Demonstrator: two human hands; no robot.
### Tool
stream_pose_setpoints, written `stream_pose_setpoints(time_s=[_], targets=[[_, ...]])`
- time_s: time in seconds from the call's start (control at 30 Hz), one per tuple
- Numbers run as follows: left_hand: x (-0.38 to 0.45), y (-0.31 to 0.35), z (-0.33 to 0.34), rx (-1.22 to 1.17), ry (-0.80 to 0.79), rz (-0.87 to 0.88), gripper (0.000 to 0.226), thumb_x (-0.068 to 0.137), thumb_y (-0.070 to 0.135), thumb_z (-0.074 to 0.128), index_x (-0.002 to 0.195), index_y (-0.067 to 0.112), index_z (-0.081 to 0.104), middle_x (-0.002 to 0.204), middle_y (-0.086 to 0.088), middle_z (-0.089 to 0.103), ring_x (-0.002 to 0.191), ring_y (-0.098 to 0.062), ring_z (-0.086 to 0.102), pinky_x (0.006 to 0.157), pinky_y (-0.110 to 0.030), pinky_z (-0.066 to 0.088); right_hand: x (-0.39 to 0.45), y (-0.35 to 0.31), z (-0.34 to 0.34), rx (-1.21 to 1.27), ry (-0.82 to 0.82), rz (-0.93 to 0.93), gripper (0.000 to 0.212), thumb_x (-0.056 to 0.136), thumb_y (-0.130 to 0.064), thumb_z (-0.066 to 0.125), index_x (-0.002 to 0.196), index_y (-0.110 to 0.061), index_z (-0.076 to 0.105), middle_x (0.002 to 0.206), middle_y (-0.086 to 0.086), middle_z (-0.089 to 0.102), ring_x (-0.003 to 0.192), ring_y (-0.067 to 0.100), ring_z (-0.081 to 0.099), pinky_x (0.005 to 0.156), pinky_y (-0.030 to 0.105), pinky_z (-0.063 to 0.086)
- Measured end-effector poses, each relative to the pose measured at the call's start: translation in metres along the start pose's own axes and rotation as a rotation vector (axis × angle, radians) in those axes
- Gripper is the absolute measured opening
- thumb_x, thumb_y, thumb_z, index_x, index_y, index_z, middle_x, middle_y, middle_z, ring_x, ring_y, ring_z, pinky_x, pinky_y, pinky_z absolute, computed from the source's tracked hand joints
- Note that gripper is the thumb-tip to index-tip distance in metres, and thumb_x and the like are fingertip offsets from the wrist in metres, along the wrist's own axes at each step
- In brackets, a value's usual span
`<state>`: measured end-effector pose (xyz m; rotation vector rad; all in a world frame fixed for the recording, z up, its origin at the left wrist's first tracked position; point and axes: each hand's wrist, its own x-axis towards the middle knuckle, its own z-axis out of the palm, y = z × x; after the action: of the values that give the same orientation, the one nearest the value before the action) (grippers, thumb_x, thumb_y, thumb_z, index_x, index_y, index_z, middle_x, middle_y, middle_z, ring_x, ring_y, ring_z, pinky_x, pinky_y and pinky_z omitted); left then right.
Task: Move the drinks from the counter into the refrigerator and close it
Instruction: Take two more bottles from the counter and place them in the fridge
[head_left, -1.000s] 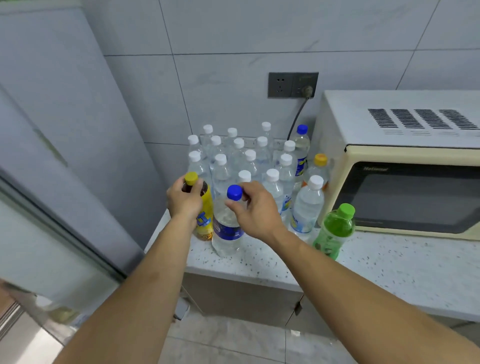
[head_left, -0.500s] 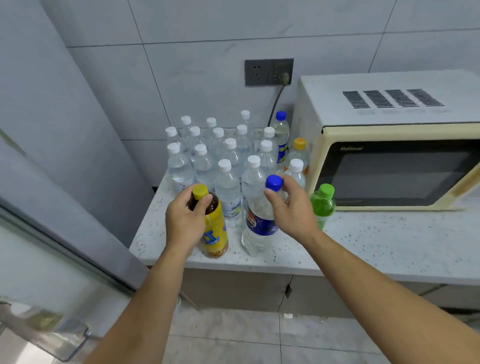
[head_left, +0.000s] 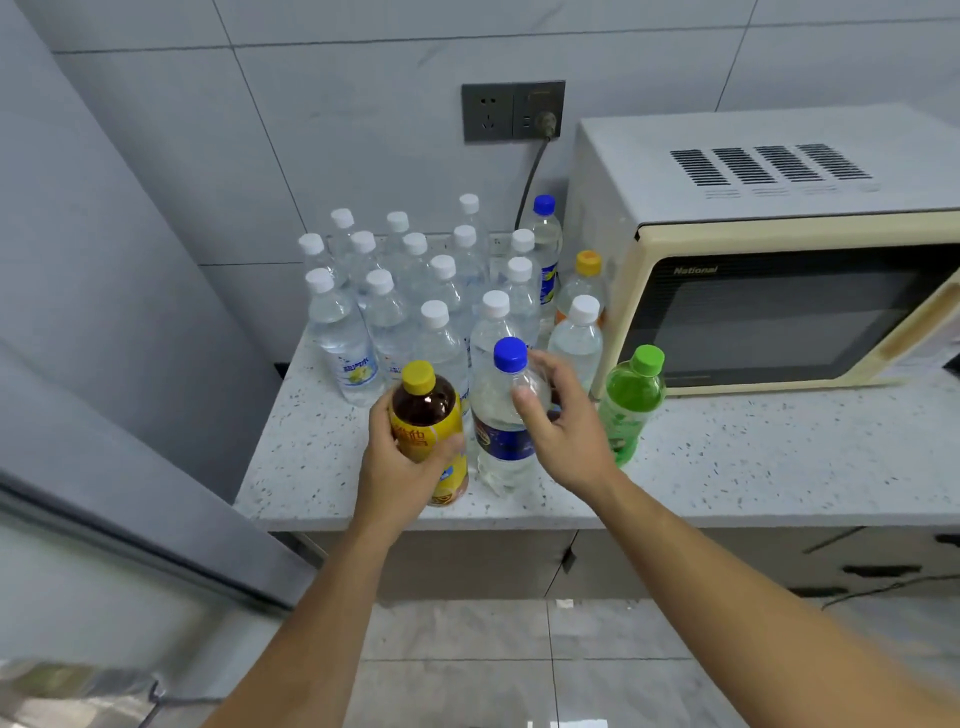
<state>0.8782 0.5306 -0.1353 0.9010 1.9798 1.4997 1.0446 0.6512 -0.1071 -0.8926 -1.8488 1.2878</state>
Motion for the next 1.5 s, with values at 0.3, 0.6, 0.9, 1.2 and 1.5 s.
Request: stream_pose_setpoints(time_s=[0.3,0.6,0.9,1.2,1.5], targets=[[0.015,-0.027,0.001,-0.042,-0.115,-0.081,0.086,0.047,0.051,0.09,0.116,0.059,0.04,0.108,0.038,0.057,0.097,0.015,0.059,0.078,-0.02,0.05,-0.009,0.042,0.021,0.081,0.037,0.107,0.098,0.058,-0.022,0.097,0.137,-0.033,0.039,0.124,-0.021,0.061,0.117,-0.002,0.06,0.094,0.016,0.05],[-0.012,-0.025,0.004,-0.209,0.002,-0.121,0.064,0.044,0.043,0.089,0.098,0.059,0.056,0.097,0.028,0.068,0.086,0.007,0.067,0.067,-0.015,0.053,-0.032,0.035,0.022,0.095,0.168,0.104,0.082,0.061,-0.014,0.095,0.121,-0.041,0.048,0.112,-0.026,0.065,0.106,-0.003,0.064,0.082,0.01,0.05],[-0.099,-0.04,-0.007,-0.449,0.029,-0.3,0.069,0.041,0.038,0.091,0.105,0.027,0.068,0.1,0.0,0.077,0.088,-0.02,0.075,0.066,-0.031,0.059,-0.107,0.025,0.006,0.25,0.106,0.178,0.076,0.062,-0.015,0.093,0.124,-0.033,0.053,0.111,-0.007,0.071,0.101,0.012,0.07,0.08,0.024,0.057],[-0.222,-0.061,-0.026,-0.471,0.183,-0.351,0.075,0.043,0.043,0.093,0.112,0.025,0.067,0.105,-0.003,0.076,0.093,-0.026,0.074,0.076,-0.044,0.06,-0.203,0.038,0.011,0.285,-0.059,0.289,0.072,0.057,-0.022,0.093,0.118,-0.031,0.056,0.106,-0.003,0.071,0.095,0.018,0.071,0.082,0.036,0.061],[-0.335,-0.083,-0.079,-0.454,0.399,-0.437,0.057,0.045,0.04,0.09,0.099,0.031,0.072,0.1,-0.001,0.077,0.088,-0.022,0.075,0.07,-0.037,0.06,-0.297,0.044,0.062,0.282,-0.256,0.385,0.069,0.064,-0.001,0.09,0.118,-0.026,0.053,0.104,0.0,0.069,0.085,0.008,0.069,0.079,0.032,0.06]])
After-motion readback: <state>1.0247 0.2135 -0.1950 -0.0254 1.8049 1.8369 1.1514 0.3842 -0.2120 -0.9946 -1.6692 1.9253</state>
